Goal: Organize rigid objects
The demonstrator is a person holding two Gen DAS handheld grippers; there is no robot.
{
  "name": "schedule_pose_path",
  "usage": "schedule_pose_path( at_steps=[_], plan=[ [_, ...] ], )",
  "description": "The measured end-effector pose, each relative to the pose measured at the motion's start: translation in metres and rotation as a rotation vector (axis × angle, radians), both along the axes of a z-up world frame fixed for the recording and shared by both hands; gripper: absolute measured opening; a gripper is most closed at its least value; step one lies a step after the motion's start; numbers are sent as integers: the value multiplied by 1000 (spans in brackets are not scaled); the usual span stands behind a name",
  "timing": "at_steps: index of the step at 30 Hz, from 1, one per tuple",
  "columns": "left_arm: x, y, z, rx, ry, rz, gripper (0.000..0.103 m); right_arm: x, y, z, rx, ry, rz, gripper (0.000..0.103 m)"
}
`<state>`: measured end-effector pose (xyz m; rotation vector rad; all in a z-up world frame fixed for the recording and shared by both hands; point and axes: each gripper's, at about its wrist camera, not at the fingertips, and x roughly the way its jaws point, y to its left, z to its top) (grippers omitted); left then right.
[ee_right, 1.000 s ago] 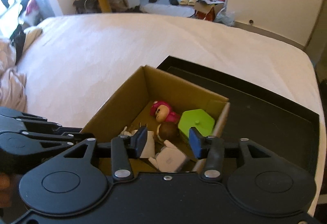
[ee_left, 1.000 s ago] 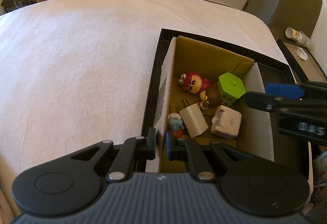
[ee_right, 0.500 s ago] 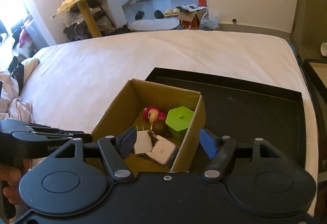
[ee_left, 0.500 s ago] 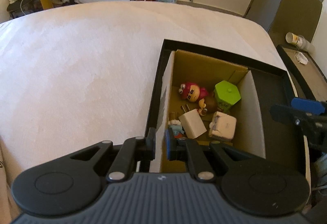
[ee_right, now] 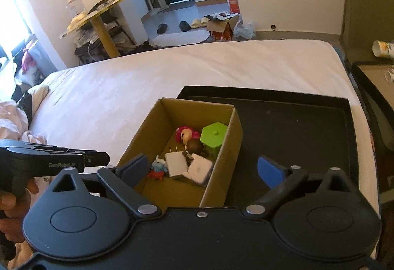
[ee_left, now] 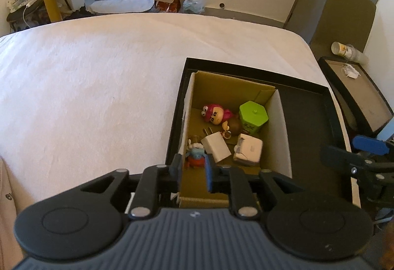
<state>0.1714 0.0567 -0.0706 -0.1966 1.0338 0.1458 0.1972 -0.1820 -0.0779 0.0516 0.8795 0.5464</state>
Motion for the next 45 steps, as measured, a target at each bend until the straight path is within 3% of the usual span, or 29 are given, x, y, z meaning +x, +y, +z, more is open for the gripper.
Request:
schedule_pose_path(
  at_steps=[4, 14, 21, 25, 29, 45],
  plan=[
    [-8, -4, 7, 5, -9, -7, 41, -8, -8, 5, 10, 3, -37, 103],
    [-33, -18, 28, -2, -72, -36, 68, -36, -28, 27, 64, -29, -101, 103],
    [-54, -27, 39, 23, -114, -45, 72, -56, -42, 32, 89, -52, -149, 103],
    [-65, -29, 48, 38, -139, -50, 83, -71, -44, 35, 94, -65, -150, 103],
    [-78, -28, 56, 36, -157, -57, 88, -86, -44, 42, 101, -88, -148, 103],
    [-118, -29, 65, 46, -185, -67, 97, -130, -47, 57, 116, -134, -177, 103]
  ],
)
